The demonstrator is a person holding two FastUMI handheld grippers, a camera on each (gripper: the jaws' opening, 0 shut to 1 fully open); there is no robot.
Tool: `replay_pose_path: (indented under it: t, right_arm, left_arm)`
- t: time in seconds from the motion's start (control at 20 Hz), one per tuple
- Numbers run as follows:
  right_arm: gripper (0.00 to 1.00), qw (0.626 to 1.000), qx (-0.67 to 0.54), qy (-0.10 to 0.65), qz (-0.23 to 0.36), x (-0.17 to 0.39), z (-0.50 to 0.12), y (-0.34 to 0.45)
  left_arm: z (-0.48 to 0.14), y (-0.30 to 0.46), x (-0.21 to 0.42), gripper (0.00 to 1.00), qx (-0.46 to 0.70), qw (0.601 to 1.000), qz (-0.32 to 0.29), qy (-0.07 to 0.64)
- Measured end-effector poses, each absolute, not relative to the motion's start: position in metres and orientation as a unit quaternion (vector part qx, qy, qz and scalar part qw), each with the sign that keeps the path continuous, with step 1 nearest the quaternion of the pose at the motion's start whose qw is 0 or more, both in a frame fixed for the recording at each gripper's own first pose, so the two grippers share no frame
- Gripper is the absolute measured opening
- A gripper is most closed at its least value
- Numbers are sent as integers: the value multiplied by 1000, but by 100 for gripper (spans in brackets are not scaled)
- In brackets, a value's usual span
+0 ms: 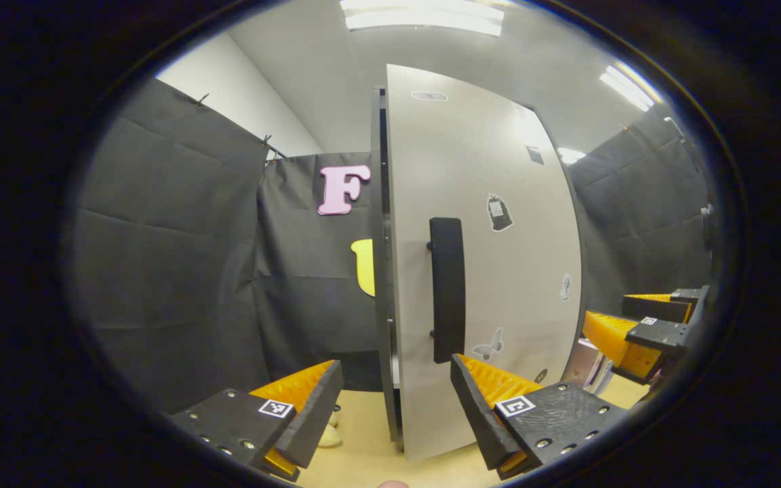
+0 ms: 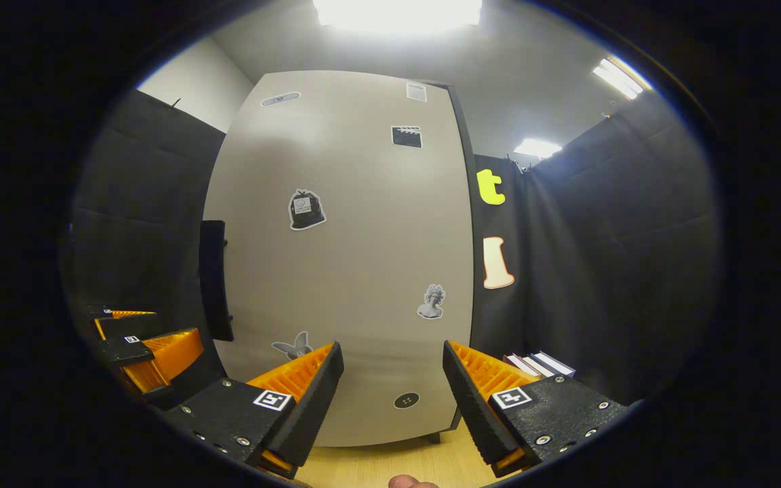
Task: Open the cabinet door with the right hand, grasp the bottle in the cabinet with the left hand and place it on the coaster, then close the cabinet door with the right hand.
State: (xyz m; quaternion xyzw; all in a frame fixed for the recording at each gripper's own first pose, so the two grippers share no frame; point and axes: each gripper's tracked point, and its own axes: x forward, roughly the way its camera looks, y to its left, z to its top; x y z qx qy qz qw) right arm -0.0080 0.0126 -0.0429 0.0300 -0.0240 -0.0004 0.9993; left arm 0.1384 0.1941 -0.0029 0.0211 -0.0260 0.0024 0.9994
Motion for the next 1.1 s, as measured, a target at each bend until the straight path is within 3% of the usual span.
replay_pose_path:
  t: [0.2,0.25,0.4,0.45,0.55,0.6,0.65,0.75,1.1]
  right_arm:
    - [91,1000,25,-16,7,-5,-47,16]
    - [92,1000,24,-17,4,-3,-47,13]
    - [92,999,30,-20,-2,-1,-47,8]
    - [92,999,31,-20,-5,0,-46,6]
    - [92,999,32,-23,-7,1,-40,0]
    - [92,999,33,-23,-7,1,-39,-1]
    - [92,999,34,-22,-7,3,-39,-2]
    - [92,999,32,-18,-5,5,-38,-2]
    - [92,1000,27,-14,-2,7,-33,-7]
  left_arm:
    - [-5,186,139,87,21,999,-11,-24]
    - [-8,184,141,92,21,1000,-14,-18]
    - [-13,179,143,92,12,1000,-25,-10]
    - [-11,179,144,87,10,1000,-27,-10]
    - [-9,180,145,87,16,999,-27,-11]
    - [-9,176,146,92,18,999,-30,-12]
    - [-9,173,146,87,18,999,-33,-13]
    - [-6,172,147,96,18,999,-34,-18]
    - [0,172,148,92,15,999,-31,-35]
